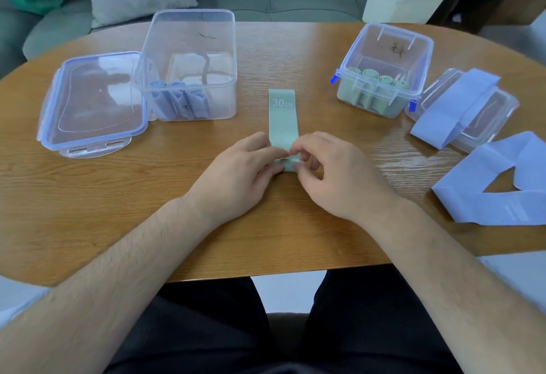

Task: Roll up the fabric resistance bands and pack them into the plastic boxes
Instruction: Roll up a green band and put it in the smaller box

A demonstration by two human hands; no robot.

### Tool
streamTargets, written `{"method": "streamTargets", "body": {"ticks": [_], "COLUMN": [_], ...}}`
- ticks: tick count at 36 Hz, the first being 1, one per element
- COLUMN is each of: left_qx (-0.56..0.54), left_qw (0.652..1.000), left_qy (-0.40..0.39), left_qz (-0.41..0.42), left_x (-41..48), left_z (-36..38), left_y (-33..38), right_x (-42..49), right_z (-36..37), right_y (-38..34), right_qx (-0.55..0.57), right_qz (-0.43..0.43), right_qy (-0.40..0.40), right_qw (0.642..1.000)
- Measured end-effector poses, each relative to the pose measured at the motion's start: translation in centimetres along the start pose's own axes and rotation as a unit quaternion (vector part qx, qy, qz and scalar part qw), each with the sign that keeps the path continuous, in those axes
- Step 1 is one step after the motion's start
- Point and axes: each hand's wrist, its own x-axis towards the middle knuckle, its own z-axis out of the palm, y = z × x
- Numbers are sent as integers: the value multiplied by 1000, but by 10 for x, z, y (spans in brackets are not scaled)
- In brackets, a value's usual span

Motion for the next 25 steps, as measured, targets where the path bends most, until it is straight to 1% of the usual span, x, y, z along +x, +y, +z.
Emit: {"method": "streamTargets", "body": {"ticks": [4, 11, 15, 19, 25], "left_qx": [22, 6, 36, 48, 27], "left_qw": [1000, 999, 999, 998, 999], "left_qy": [12, 13, 19, 12, -3], "left_qz": [-11, -29, -29, -36, -37], "left_x": [2, 2, 6, 10, 13], "left_z": [3, 5, 6, 7, 5], "left_y": [-2, -6, -9, -8, -7], "right_x": [-1, 7, 9, 7, 14], "right_z": [0, 6, 6, 2, 4], "right_y": [4, 12, 15, 17, 23], "right_qx": [-11, -6, -3, -17, -2], "right_qz": [1, 13, 2, 5, 0], "right_qy": [-7, 4, 10, 3, 1], "right_qw": [1000, 1000, 1000, 1000, 1000]}}
